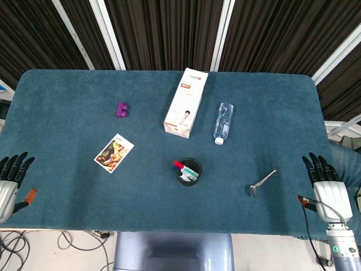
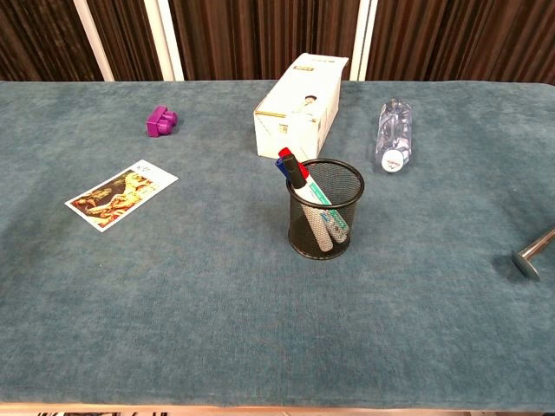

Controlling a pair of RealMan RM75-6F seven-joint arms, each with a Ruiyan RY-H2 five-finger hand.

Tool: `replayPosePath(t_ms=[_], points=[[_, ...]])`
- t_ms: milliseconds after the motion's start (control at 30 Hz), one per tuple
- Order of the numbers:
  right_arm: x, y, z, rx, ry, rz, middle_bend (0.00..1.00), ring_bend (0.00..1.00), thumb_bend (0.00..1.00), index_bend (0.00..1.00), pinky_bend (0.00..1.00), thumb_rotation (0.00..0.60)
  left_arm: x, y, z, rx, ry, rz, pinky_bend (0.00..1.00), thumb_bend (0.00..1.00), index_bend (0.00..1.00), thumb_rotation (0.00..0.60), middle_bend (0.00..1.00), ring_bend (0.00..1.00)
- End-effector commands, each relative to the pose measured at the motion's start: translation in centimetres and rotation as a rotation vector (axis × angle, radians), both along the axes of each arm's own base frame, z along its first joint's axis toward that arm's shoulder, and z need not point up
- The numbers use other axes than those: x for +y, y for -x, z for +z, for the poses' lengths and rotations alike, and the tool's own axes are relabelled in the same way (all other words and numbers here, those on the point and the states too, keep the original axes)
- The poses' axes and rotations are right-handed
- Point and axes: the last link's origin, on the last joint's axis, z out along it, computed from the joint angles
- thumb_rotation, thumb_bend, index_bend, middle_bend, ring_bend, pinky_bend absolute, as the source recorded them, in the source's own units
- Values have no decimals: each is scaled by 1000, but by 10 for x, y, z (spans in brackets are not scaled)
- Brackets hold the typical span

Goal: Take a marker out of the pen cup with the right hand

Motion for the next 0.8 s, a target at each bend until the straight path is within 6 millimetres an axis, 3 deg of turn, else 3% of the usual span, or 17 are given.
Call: replayPosePath(t_ms=[33,800], points=[[0,0,0,-1,1,0,0,0,177,0,173,600,0,0,0,0,0,-2,20,334,71,600,6,1],[1,0,1,-53,-31,-2,0,0,176,0,173,600,-1,0,0,-9,-2,7,20,354,71,600,6,2]])
